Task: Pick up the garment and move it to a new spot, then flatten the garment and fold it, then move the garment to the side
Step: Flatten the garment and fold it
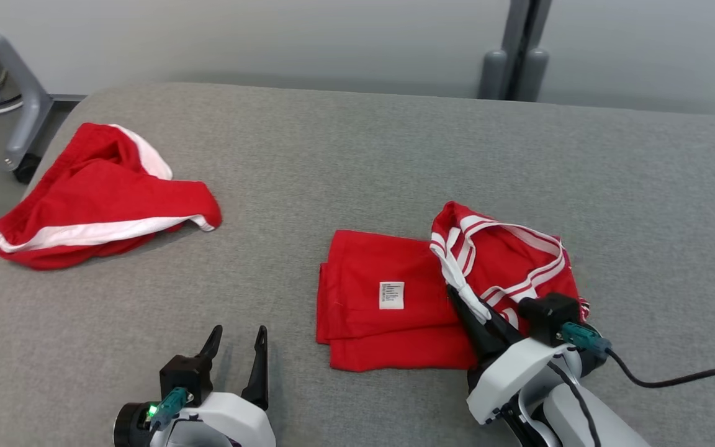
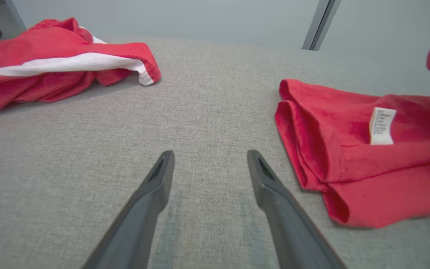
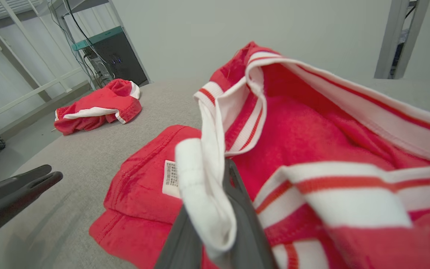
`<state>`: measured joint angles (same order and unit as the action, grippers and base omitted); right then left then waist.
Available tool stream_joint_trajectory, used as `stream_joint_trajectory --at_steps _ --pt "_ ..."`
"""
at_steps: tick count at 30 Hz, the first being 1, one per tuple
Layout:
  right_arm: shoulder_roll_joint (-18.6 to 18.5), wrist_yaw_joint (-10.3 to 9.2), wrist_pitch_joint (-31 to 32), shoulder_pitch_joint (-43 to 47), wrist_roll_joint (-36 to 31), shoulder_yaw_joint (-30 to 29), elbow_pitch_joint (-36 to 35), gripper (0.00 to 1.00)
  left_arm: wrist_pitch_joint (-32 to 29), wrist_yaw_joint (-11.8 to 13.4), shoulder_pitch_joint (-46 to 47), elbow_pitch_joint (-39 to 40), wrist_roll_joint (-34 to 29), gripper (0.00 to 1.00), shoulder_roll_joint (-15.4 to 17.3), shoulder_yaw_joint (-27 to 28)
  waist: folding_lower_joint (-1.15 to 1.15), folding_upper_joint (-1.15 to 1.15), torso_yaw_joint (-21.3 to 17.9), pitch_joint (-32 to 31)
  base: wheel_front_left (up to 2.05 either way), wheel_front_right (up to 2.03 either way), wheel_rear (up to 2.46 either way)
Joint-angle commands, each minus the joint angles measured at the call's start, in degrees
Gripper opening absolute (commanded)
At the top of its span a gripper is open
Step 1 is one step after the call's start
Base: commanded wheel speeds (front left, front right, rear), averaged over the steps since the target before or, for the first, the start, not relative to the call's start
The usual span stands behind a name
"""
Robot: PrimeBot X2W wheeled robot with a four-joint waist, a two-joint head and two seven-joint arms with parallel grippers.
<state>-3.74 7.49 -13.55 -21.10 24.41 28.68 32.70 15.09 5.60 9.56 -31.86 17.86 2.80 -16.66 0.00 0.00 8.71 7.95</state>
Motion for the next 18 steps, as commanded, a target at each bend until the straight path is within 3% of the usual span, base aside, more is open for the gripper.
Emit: stream_joint_trajectory --at_steps 1,13,14,15,16,17,18 --pt "-0.03 0.0 -0.02 -1.12 0.57 0.67 0.73 0.0 0.09 0.16 -0.14 0.03 0.43 1.0 0.24 -0.2 0.0 0.0 3.14 -0.27 0.0 0.0 0.0" --pt "0.66 0.0 -0.86 -6.92 0.84 4.35 9.68 0.0 0.1 0.55 -1.23 0.56 1.34 1.0 0.22 -2.07 0.0 0.0 12.55 -0.68 0.0 0.0 0.0" --pt "0.7 0.0 -1.0 -7.27 1.16 4.62 10.11 0.09 0.1 0.54 -1.23 0.64 1.29 1.0 0.21 -2.27 0.0 0.0 12.91 -0.67 0.0 0.0 0.0" --pt "0.7 0.0 -1.12 -7.55 1.64 4.95 10.43 0.3 0.1 0.6 -1.22 0.71 1.35 1.0 0.21 -2.4 0.0 0.0 13.16 -0.68 0.0 0.0 0.0" --pt "0.68 0.0 -1.25 -7.91 2.1 5.26 10.53 0.82 0.09 0.7 -1.22 0.74 1.42 1.0 0.22 -2.5 0.0 0.0 13.32 -0.67 0.0 0.0 0.0" --pt "0.64 0.0 -1.35 -8.26 2.34 5.48 10.59 1.0 0.1 0.85 -1.22 0.82 1.52 1.0 0.21 -2.56 0.0 0.0 13.38 -0.65 0.0 0.0 0.0" --pt "0.63 0.0 -1.43 -8.49 2.78 5.35 10.49 1.0 0.09 1.02 -1.23 0.93 1.61 1.0 0.21 -2.56 0.0 0.0 13.33 -0.64 0.0 0.0 0.0"
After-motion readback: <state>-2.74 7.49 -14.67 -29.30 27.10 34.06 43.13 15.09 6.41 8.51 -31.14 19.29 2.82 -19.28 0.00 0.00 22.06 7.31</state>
